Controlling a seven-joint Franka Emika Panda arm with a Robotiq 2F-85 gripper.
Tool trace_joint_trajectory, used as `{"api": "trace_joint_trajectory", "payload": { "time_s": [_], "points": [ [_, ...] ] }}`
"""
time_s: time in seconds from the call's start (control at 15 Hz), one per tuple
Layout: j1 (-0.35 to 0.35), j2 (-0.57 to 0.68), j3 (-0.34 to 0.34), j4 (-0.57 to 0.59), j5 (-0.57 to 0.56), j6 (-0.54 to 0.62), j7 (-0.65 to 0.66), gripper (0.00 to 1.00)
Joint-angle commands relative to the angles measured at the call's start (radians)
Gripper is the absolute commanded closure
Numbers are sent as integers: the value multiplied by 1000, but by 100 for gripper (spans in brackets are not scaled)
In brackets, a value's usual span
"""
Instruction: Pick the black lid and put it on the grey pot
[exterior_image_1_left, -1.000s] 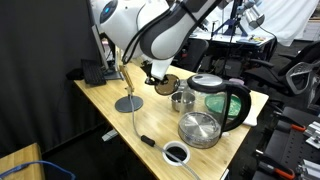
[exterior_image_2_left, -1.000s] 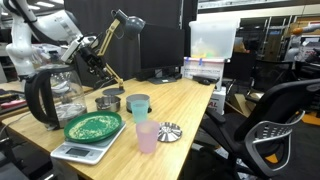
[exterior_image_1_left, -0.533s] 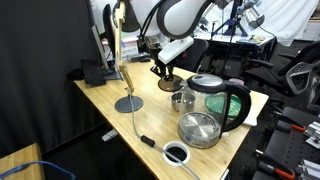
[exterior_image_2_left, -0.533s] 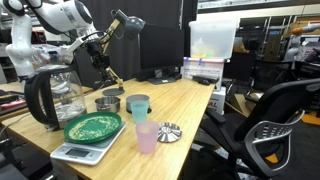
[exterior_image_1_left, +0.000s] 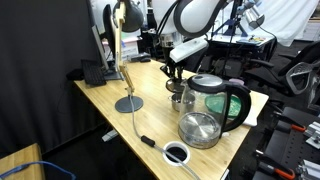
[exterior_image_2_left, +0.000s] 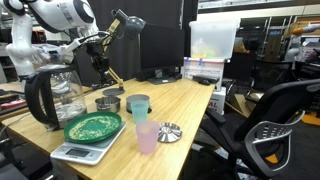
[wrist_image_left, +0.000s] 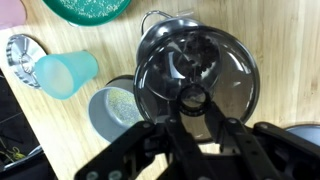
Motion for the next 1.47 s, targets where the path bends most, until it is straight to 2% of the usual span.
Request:
{"api": "trace_joint_trajectory", "payload": {
  "time_s": [0.0, 0.2, 0.27, 0.4, 0.87, 1.2, 1.4],
  "points": [
    [17, 1, -13, 2, 7, -1, -5, 69],
    [16, 1, -15, 3, 7, -1, -5, 69],
    [16, 1, -15, 3, 7, -1, -5, 92],
    [-10, 21, -9, 27, 77, -4, -32, 92],
    [-78, 129, -84, 164, 254, 5, -1, 92],
    [-81, 189, -107, 243, 343, 19, 38, 92],
    [-66, 182, -136, 253, 330, 35, 111, 92]
  ]
}}
